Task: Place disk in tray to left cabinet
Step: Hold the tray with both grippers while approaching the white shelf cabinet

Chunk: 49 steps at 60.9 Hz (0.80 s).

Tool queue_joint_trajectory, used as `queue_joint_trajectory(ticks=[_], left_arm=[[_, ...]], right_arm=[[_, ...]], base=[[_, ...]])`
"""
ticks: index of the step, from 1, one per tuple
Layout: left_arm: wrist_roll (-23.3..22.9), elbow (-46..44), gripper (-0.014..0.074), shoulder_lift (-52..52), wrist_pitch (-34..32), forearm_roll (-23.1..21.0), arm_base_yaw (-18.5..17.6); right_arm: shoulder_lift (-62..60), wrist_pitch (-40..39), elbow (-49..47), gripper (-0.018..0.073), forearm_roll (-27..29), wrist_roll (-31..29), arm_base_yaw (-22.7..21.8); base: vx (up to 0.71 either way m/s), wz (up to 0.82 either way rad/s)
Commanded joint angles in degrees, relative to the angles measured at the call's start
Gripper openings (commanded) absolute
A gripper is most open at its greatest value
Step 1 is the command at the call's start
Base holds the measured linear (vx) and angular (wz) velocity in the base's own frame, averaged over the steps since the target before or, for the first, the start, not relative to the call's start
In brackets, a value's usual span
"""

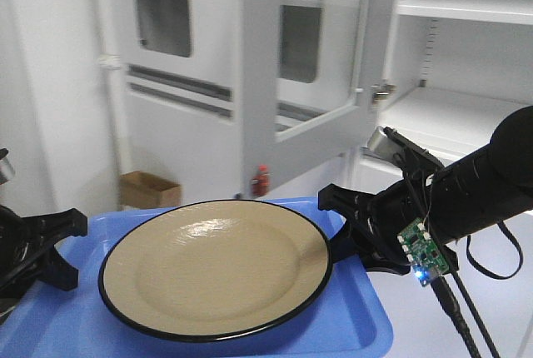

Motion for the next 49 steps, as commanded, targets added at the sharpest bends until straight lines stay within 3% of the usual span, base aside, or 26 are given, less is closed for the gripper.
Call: queue_joint_trajectory(ticks=[1, 49], left_arm=[[-0.58, -2.21, 0.0000, -2.19, -3.21, -9.97, -1.33], [-0.58, -2.21, 0.0000, -2.19, -3.21, -9.97, -1.33]], right_arm=[[-2.70, -1.92, -2.29, -0.0006, 9.01, -0.80, 1.10], [-2.70, -1.92, -2.29, -0.0006, 9.01, -0.80, 1.10]], base=[[0.15, -0.58], [0.09, -0.46]])
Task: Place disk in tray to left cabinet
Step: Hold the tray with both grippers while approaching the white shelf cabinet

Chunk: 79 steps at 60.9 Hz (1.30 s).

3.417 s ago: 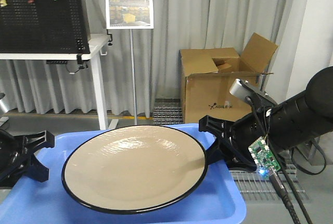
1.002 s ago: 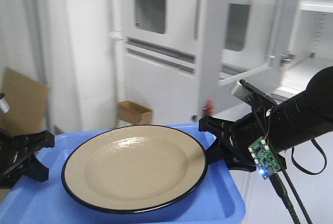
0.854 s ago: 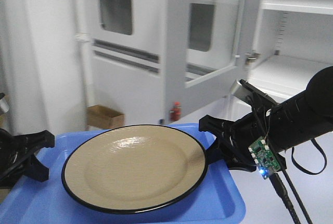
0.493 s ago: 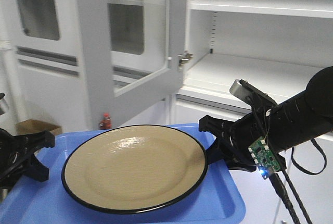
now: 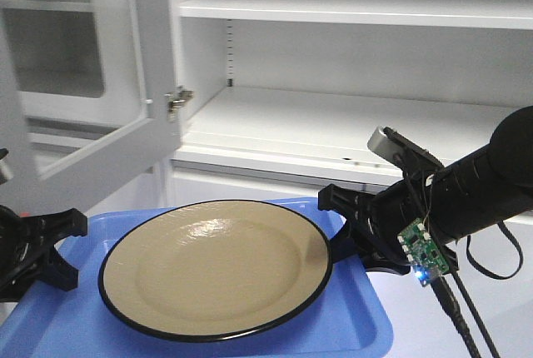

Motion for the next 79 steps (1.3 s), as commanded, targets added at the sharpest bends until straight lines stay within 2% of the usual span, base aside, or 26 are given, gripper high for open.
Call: queue_joint_trajectory(ticks=[1, 33, 79], left_arm=[[-0.58, -2.21, 0.0000, -2.19, -3.21, -9.92, -1.33], [-0.58, -2.21, 0.0000, -2.19, -3.21, -9.92, -1.33], [-0.58, -2.21, 0.0000, -2.19, -3.21, -9.92, -1.33]], right_arm=[[-2.70, -1.92, -2.29, -0.0006, 9.01, -0.80, 1.10], [-2.70, -1.92, -2.29, -0.0006, 9.01, -0.80, 1.10], [-2.70, -1.92, -2.29, -0.0006, 9.01, -0.80, 1.10]], base=[[0.09, -0.40], [0.15, -0.33], [0.25, -0.14]])
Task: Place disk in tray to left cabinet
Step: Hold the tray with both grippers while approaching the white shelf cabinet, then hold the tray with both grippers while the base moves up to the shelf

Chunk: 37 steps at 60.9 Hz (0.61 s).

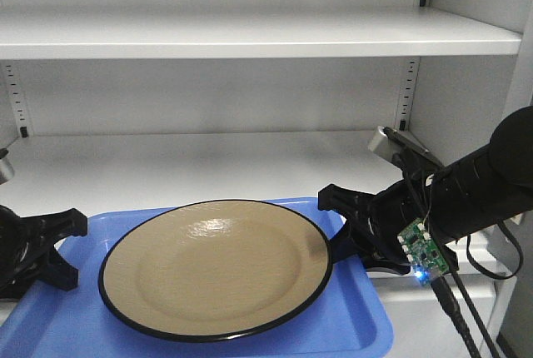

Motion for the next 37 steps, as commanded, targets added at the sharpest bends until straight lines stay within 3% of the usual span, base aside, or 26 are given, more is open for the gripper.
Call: queue_joint_trajectory(ticks=[1, 37], left_arm=[[-0.58, -2.21, 0.0000, -2.19, -3.21, -9.92, -1.33], [-0.58, -2.21, 0.0000, -2.19, -3.21, -9.92, -1.33]], right_arm=[[-2.70, -1.97, -2.29, -0.0006, 9.01, -0.80, 1.10], [-2.70, -1.97, -2.29, -0.0006, 9.01, -0.80, 1.10]], base=[[0.22, -0.05], [0.18, -0.02]])
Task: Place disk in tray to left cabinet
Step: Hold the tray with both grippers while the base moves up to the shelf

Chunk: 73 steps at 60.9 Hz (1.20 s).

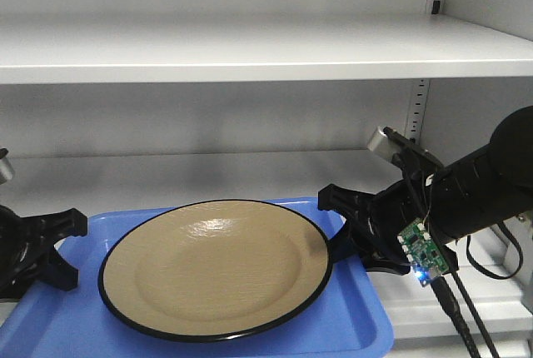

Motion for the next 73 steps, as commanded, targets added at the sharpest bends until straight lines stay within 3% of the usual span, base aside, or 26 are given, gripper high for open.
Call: queue_joint_trajectory(ticks=[1, 73], left_arm=[[-0.58, -2.21, 0.0000, -2.19, -3.21, -9.92, -1.33], [-0.58, -2.21, 0.0000, -2.19, -3.27, -9.92, -1.33]], right_arm=[[-2.70, -1.97, -2.29, -0.0006, 9.01, -0.80, 1.10], [-2.70, -3.20, -2.29, -0.0006, 9.06, -0.80, 1.10]], base=[[0.16, -0.03], [0.07, -0.01]])
